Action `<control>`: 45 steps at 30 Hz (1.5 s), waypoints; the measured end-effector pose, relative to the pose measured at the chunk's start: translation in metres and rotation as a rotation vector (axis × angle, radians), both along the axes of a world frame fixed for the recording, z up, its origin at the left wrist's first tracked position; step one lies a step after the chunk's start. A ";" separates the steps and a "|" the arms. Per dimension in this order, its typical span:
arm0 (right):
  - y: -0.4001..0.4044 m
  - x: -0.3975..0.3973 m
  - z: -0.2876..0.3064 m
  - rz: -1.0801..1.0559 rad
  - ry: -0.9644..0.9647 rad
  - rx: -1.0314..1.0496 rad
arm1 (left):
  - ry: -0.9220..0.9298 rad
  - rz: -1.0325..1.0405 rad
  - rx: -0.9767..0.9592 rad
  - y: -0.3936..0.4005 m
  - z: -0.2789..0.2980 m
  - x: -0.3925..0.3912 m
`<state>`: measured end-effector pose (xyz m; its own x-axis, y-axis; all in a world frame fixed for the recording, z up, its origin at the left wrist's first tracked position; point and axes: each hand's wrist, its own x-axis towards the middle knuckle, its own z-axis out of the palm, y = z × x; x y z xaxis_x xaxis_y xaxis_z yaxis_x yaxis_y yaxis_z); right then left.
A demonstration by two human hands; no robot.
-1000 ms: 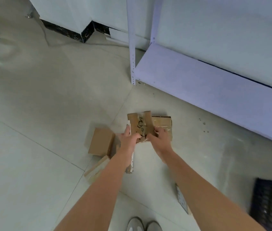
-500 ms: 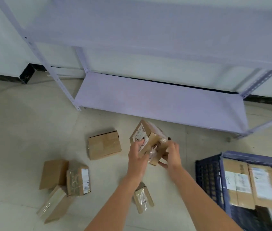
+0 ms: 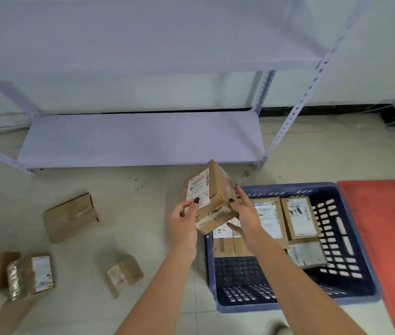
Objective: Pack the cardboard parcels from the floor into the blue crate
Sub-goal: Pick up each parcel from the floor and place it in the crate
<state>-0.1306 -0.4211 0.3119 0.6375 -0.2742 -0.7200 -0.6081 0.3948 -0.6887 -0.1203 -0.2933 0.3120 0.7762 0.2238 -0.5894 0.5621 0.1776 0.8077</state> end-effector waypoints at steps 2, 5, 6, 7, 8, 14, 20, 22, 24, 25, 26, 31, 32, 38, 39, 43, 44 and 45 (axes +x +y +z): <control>-0.034 -0.010 -0.002 0.018 0.027 -0.014 | 0.006 -0.026 -0.023 -0.032 -0.001 -0.006; -0.082 -0.024 -0.008 0.023 0.010 -0.015 | 0.033 -0.074 -0.040 -0.076 -0.007 -0.015; -0.096 -0.028 -0.010 0.024 -0.002 -0.016 | 0.038 -0.091 -0.036 -0.090 -0.009 -0.018; -0.110 -0.032 -0.013 0.028 -0.006 -0.021 | 0.041 -0.104 -0.031 -0.103 -0.010 -0.021; -0.124 -0.036 -0.014 0.037 -0.008 -0.026 | 0.041 -0.112 -0.024 -0.115 -0.011 -0.024; -0.179 -0.061 -0.020 0.114 -0.005 -0.107 | 0.056 -0.234 0.124 -0.172 -0.013 -0.040; -0.200 -0.091 -0.019 0.163 -0.062 -0.136 | 0.026 -0.456 0.330 -0.202 -0.016 -0.054; -0.204 -0.101 -0.021 0.157 -0.065 -0.120 | 0.022 -0.503 0.345 -0.207 -0.019 -0.063; -0.209 -0.111 -0.026 0.202 -0.050 -0.149 | 0.031 -0.532 0.367 -0.210 -0.024 -0.073; -0.212 -0.115 -0.030 0.227 -0.042 -0.171 | 0.035 -0.548 0.380 -0.211 -0.028 -0.078; -0.215 -0.119 -0.034 0.239 -0.034 -0.186 | 0.029 -0.560 0.377 -0.212 -0.033 -0.083; -0.224 -0.138 -0.055 0.184 0.005 -0.162 | 0.021 -0.558 0.226 -0.211 -0.054 -0.109; -0.226 -0.142 -0.058 0.176 0.020 -0.150 | 0.024 -0.561 0.206 -0.210 -0.058 -0.112; -0.244 -0.158 -0.070 0.254 0.085 -0.135 | 0.051 -0.704 0.158 -0.206 -0.069 -0.116; -0.247 -0.160 -0.071 0.271 0.106 -0.111 | 0.050 -0.725 0.168 -0.205 -0.069 -0.115; -0.256 -0.163 -0.072 0.183 0.195 -0.009 | 0.051 -0.765 0.194 -0.205 -0.071 -0.112; -0.258 -0.163 -0.073 0.145 0.201 -0.003 | 0.059 -0.761 0.200 -0.206 -0.072 -0.112; -0.260 -0.163 -0.073 0.126 0.199 -0.025 | 0.074 -0.751 0.200 -0.206 -0.073 -0.111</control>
